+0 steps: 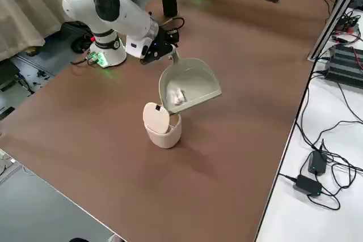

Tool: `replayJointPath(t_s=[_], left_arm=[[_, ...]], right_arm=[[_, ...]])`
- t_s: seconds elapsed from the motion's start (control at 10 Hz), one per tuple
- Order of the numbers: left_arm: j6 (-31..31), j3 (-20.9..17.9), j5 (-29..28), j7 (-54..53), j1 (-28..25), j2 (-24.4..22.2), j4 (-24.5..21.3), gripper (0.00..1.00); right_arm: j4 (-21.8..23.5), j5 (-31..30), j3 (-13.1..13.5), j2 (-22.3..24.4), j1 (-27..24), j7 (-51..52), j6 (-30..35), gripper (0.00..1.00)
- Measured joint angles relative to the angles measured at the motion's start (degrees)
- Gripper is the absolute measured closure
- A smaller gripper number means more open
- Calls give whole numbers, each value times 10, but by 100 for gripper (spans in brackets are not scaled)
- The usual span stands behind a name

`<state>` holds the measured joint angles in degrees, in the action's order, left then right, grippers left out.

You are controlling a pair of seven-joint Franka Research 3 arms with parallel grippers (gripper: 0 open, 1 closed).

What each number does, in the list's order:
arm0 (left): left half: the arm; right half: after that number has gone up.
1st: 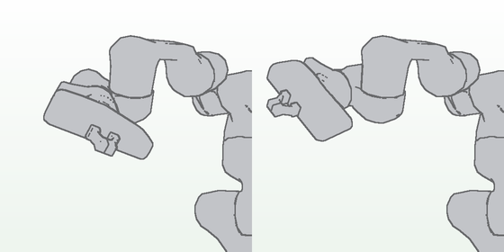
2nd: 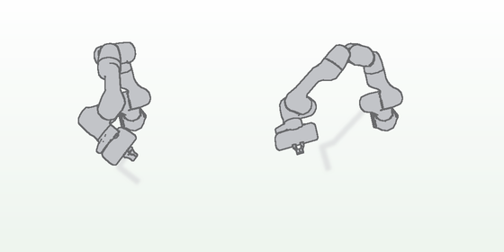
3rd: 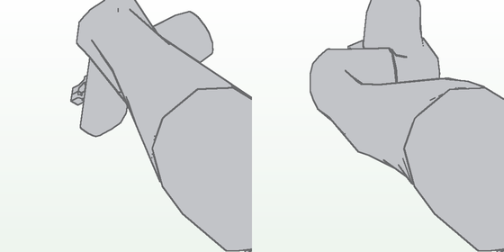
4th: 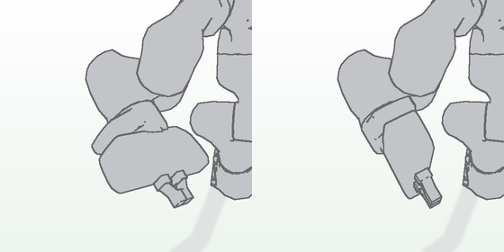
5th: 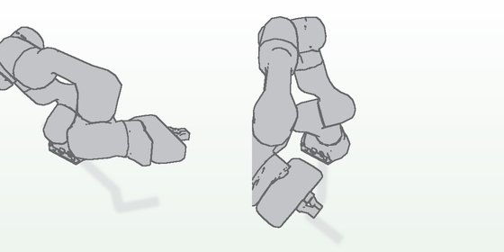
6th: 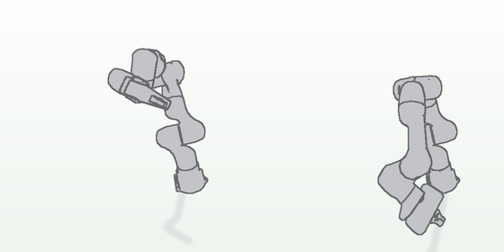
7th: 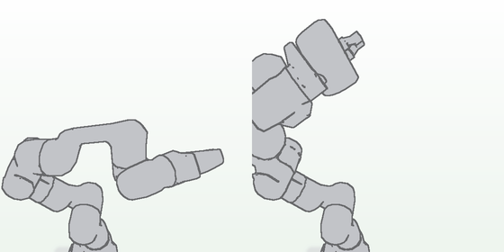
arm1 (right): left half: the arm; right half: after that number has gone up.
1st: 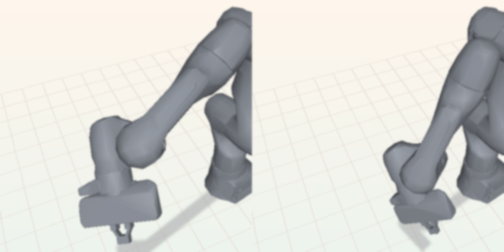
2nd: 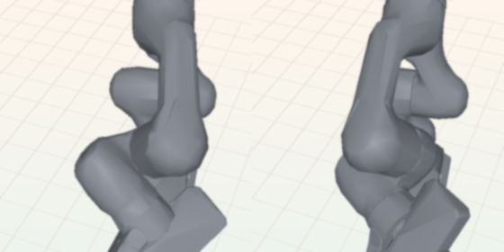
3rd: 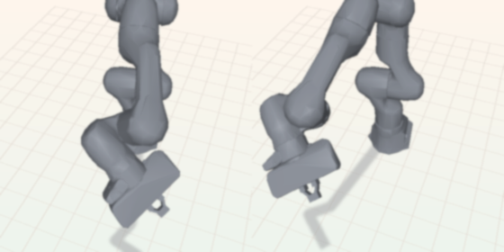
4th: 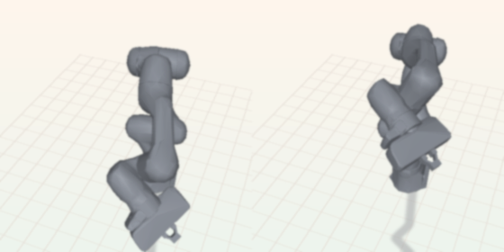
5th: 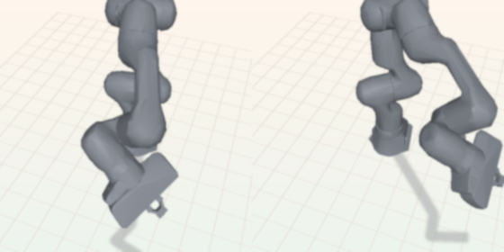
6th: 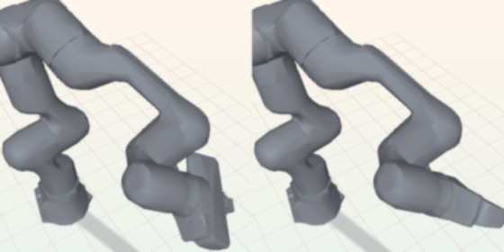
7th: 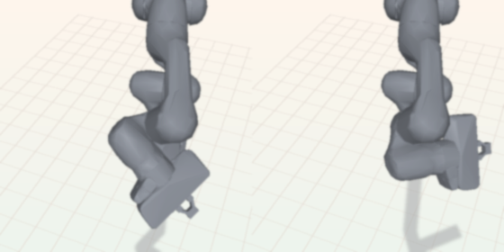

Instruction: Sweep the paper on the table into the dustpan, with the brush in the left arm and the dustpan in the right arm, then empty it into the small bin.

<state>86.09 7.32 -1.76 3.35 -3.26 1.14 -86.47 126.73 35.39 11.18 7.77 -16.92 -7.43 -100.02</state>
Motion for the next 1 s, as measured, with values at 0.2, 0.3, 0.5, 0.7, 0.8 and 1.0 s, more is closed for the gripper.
replayJointPath(t_s=[0.2, 0.3, 0.5, 0.7, 0.8, 1.0], left_arm=[[0, 2, 0, 0, 0, 0, 1, 0], [3, 2, 1, 0, 0, 0, 1, 0], [17, 1, 1, 0, -1, 0, 2, 0], [19, 1, 1, 0, 0, 0, 5, 0], [19, 2, 1, 0, 0, 0, 6, 0], [19, 2, 1, 0, 0, 0, 9, 0]], right_arm=[[0, 10, 18, 0, 0, 23, 18, 68], [0, 15, 24, 0, 0, 31, 24, 68], [0, 40, 30, 0, 0, 34, 39, 68], [0, 46, 39, 0, 0, 36, 46, 68], [0, 47, 39, 0, 0, 36, 46, 68], [-1, 47, 30, 0, 1, 33, 46, 68]])
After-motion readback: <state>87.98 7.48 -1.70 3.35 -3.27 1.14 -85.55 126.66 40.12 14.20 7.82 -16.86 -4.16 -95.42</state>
